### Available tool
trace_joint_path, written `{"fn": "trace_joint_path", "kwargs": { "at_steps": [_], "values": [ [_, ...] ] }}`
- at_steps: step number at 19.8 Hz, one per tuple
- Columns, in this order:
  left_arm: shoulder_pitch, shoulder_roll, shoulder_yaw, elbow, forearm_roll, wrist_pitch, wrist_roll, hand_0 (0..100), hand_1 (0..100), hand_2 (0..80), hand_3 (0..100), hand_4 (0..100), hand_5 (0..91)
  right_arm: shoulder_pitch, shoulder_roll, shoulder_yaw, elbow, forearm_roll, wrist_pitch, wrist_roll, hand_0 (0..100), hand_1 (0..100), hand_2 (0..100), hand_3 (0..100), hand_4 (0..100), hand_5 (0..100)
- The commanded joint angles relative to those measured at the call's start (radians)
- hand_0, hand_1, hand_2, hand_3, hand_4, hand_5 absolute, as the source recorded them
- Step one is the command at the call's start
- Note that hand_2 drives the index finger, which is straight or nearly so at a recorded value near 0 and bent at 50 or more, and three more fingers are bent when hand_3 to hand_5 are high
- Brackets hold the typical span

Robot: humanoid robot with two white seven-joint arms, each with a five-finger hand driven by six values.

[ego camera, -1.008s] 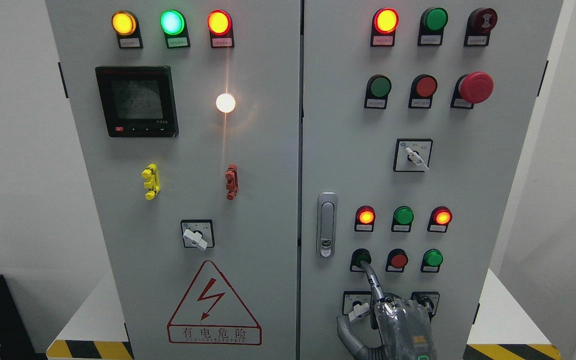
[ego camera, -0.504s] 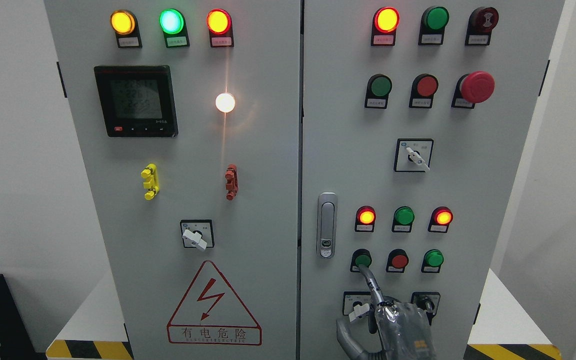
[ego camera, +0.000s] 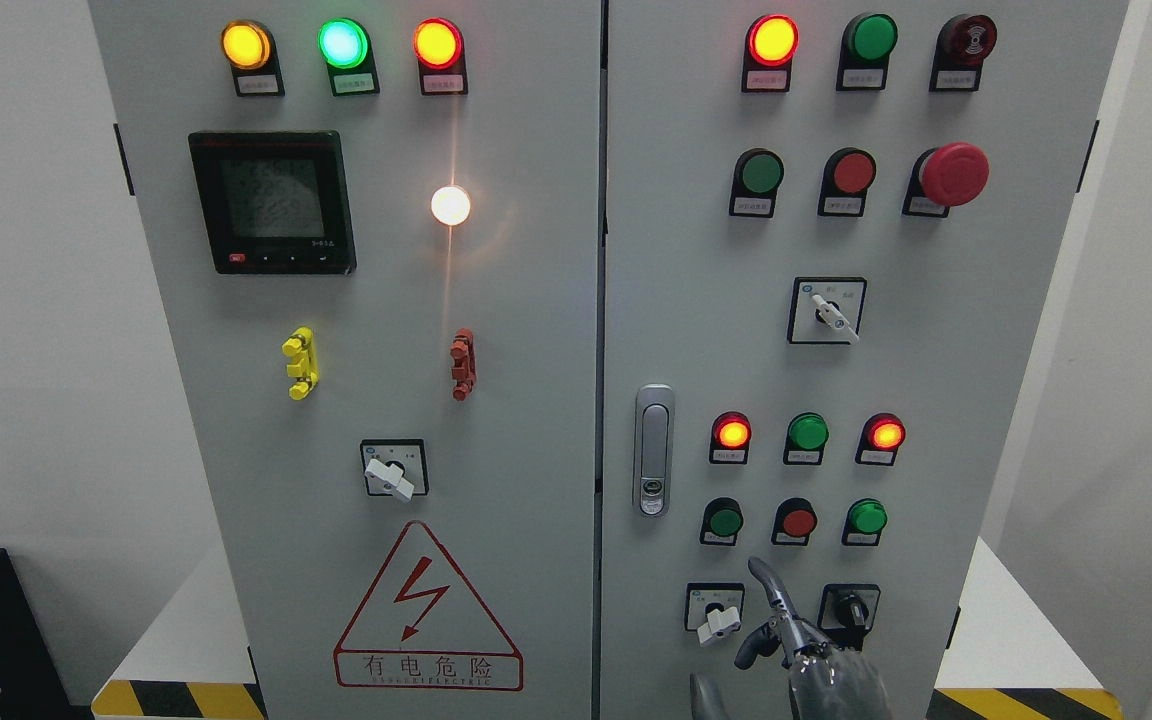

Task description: Press green start button

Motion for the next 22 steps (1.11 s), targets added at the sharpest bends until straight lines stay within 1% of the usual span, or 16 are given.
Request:
{"fn": "trace_joint_path", "kwargs": {
  "at_steps": [1,2,4,5,7,10,13,16,22],
  "values": [
    [-0.023,0.000,0.000,-0.028,0.000,0.001,-0.001,12,56,0.0,0,0,0.0,0.071,-0.001,0.000,-0.146,-0.213,-0.001,0.029,0,24,0,23,28,30],
    [-0.023,0.000,0.000,-0.028,0.000,0.001,-0.001,12,56,0.0,0,0,0.0,0.074,-0.001,0.000,-0.152,-0.262,0.001,0.052,0,19,0,19,21,23],
    [-0.023,0.000,0.000,-0.028,0.000,0.001,-0.001,12,56,0.0,0,0,0.0,0.076,-0.001,0.000,-0.156,-0.362,0.005,0.071,0,15,0,16,17,17],
    [-0.023,0.000,0.000,-0.028,0.000,0.001,-0.001,12,56,0.0,0,0,0.0,0.076,-0.001,0.002,-0.156,-0.413,0.008,0.081,0,12,0,14,14,12],
    [-0.023,0.000,0.000,-0.028,0.000,0.001,-0.001,12,56,0.0,0,0,0.0,0.081,-0.001,0.002,-0.158,-0.493,0.013,0.106,0,10,0,11,11,7],
    [-0.023,0.000,0.000,-0.028,0.000,0.001,-0.001,12,56,0.0,0,0,0.0,0.081,-0.001,0.005,-0.159,-0.550,0.036,0.117,0,7,0,7,5,0],
    [-0.023,0.000,0.000,-0.028,0.000,0.001,-0.001,12,56,0.0,0,0,0.0,0.081,-0.001,0.009,-0.163,-0.576,0.053,0.120,0,6,0,5,2,0],
    [-0.023,0.000,0.000,-0.028,0.000,0.001,-0.001,12,56,0.0,0,0,0.0,0.081,-0.001,0.012,-0.163,-0.580,0.073,0.141,0,5,0,3,0,0],
    [-0.023,0.000,0.000,-0.028,0.000,0.001,-0.001,12,56,0.0,0,0,0.0,0.081,-0.001,0.032,-0.163,-0.580,0.074,0.143,0,5,0,2,0,0]
  ]
}}
